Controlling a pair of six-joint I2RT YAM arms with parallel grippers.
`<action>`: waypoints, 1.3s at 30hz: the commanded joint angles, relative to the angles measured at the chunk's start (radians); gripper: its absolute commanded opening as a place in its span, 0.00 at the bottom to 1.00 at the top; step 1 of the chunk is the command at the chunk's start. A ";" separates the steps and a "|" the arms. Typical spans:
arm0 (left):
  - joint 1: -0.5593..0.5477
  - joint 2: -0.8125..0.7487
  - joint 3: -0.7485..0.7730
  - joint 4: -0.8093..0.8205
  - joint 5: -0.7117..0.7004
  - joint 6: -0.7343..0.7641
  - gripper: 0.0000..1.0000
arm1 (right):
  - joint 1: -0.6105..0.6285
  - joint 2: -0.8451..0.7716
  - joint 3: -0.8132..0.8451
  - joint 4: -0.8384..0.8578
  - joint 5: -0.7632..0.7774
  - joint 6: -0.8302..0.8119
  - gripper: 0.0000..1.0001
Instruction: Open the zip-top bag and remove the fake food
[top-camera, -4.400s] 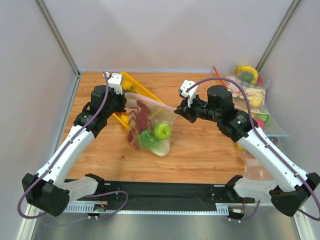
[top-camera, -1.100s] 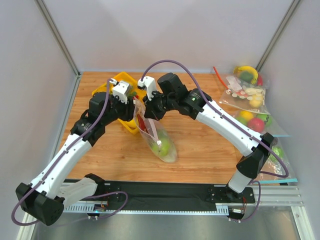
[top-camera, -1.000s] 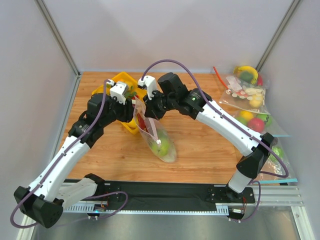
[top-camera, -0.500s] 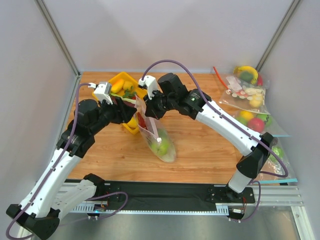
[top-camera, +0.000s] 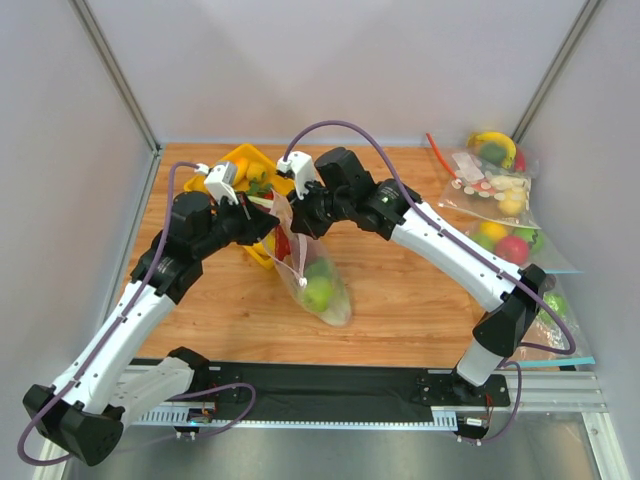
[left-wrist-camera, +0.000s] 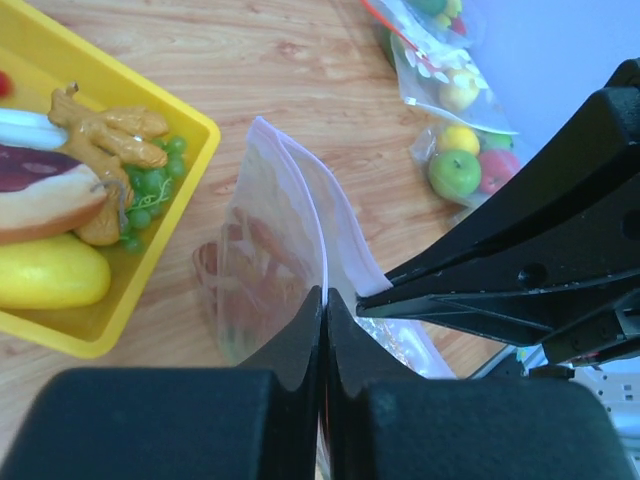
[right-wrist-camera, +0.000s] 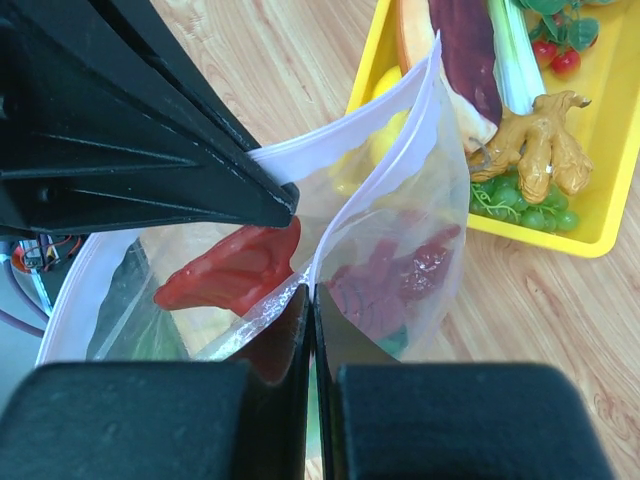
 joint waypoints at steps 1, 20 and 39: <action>-0.003 -0.011 0.003 0.034 0.062 -0.013 0.00 | -0.004 -0.039 0.019 0.016 0.018 0.019 0.01; -0.005 -0.027 0.024 0.111 0.086 -0.029 0.00 | 0.023 -0.006 0.145 -0.113 0.081 0.157 0.66; -0.005 0.012 0.041 0.088 0.034 0.059 0.00 | -0.020 0.004 0.064 -0.127 0.081 0.123 0.00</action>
